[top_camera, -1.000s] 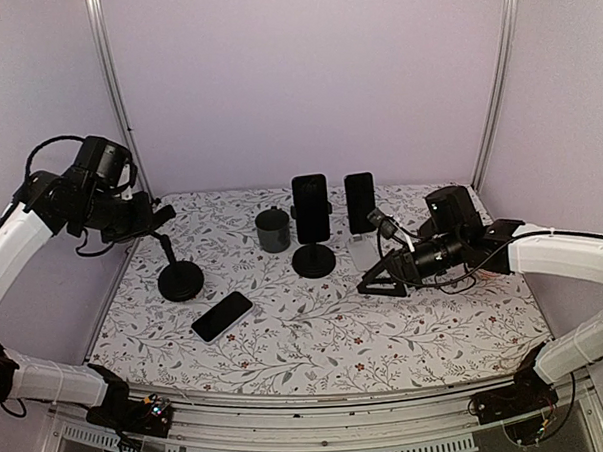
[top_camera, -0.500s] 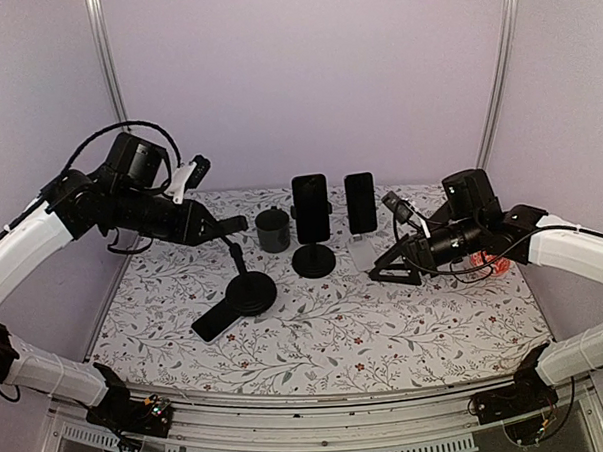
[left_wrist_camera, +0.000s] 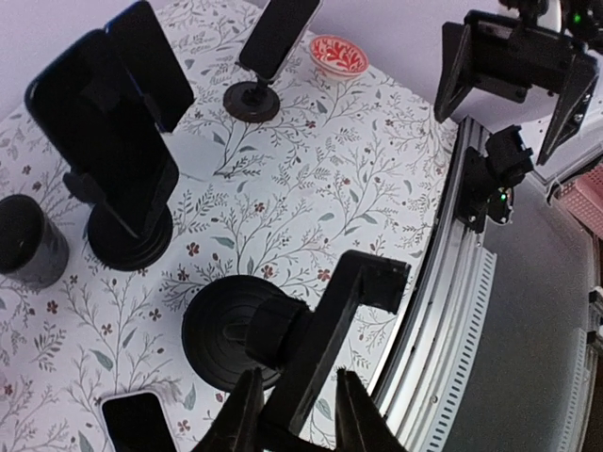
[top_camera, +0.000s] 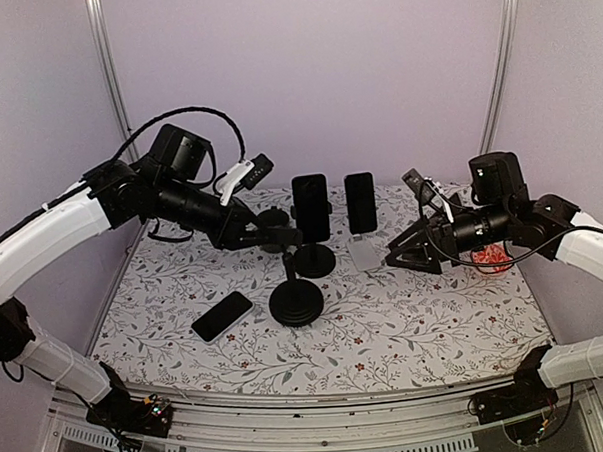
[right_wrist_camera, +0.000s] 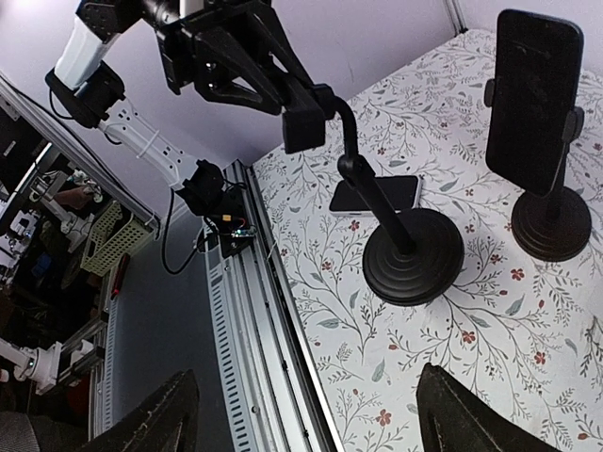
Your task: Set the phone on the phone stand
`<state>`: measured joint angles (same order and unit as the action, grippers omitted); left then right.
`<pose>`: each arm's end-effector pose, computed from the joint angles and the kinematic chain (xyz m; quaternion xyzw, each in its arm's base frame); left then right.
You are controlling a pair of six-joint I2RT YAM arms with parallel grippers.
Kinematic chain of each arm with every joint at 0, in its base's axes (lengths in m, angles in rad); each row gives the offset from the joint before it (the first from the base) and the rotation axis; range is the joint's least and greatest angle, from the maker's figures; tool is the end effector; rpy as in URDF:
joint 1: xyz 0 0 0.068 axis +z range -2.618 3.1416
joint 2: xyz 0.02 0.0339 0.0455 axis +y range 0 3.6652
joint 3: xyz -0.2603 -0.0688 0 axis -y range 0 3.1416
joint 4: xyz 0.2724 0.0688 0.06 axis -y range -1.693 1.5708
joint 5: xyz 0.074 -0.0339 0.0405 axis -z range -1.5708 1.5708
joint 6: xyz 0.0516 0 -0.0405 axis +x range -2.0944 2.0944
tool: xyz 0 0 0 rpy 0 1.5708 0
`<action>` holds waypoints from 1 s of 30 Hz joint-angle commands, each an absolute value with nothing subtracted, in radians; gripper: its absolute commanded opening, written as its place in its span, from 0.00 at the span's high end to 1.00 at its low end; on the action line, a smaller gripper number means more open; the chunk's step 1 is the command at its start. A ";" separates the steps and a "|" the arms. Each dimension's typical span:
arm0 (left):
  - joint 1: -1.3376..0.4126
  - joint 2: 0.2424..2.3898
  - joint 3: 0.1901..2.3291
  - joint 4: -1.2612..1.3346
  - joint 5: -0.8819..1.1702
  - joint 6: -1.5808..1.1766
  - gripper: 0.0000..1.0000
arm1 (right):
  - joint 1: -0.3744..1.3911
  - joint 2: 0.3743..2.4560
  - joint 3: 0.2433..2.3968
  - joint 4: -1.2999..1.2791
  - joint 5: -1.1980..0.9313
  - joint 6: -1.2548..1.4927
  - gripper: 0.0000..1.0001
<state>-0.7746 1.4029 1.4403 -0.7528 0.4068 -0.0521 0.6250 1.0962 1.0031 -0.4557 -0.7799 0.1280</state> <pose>0.2274 -0.2511 0.3607 0.3934 0.8040 -0.3315 0.2982 0.1996 0.1887 0.3217 -0.3786 0.7363 0.4747 0.2987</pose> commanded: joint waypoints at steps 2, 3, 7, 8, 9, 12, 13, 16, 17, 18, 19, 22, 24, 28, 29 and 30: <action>-0.806 1.452 1.543 -0.635 0.464 0.085 1.00 | 0.618 1.072 1.043 -0.486 -0.772 0.089 0.19; -0.809 1.467 1.556 -0.635 0.467 0.095 1.00 | 0.618 1.075 1.041 -0.489 -0.776 0.091 0.19; -0.819 1.524 1.597 -0.620 0.465 0.102 1.00 | 0.618 1.082 1.028 -0.487 -0.786 0.101 0.19; -0.821 1.537 1.605 -0.613 0.465 0.094 1.00 | 0.619 1.080 1.027 -0.486 -0.781 0.103 0.19; -0.825 1.551 1.610 -0.605 0.463 0.084 1.00 | 0.619 1.081 1.026 -0.487 -0.771 0.104 0.19; -0.841 1.590 1.621 -0.578 0.441 0.046 1.00 | 0.618 1.084 1.025 -0.491 -0.746 0.107 0.20; -0.846 1.600 1.617 -0.566 0.435 0.032 1.00 | 0.618 1.085 1.024 -0.490 -0.743 0.106 0.20; -0.862 1.617 1.592 -0.522 0.396 -0.006 1.00 | 0.619 1.097 1.019 -0.488 -0.741 0.106 0.21; -0.863 1.618 1.574 -0.501 0.384 -0.023 1.00 | 0.619 1.103 1.019 -0.489 -0.740 0.107 0.21; -0.864 1.617 1.556 -0.478 0.378 -0.040 1.00 | 0.618 1.106 1.017 -0.489 -0.739 0.109 0.21; -0.866 1.615 1.539 -0.452 0.371 -0.055 1.00 | 0.618 1.111 1.016 -0.488 -0.740 0.111 0.21; -0.867 1.605 1.493 -0.386 0.359 -0.087 1.00 | 0.618 1.119 1.006 -0.479 -0.740 0.114 0.22; -0.867 1.604 1.474 -0.359 0.357 -0.096 1.00 | 0.618 1.127 0.996 -0.467 -0.741 0.118 0.22; -0.870 1.608 1.449 -0.328 0.360 -0.111 1.00 | 0.620 1.148 0.979 -0.434 -0.749 0.127 0.22; -0.870 1.608 1.442 -0.318 0.362 -0.115 1.00 | 0.620 1.154 0.977 -0.426 -0.751 0.130 0.22; -0.872 1.608 1.435 -0.307 0.363 -0.119 1.00 | 0.619 1.162 0.977 -0.418 -0.752 0.132 0.22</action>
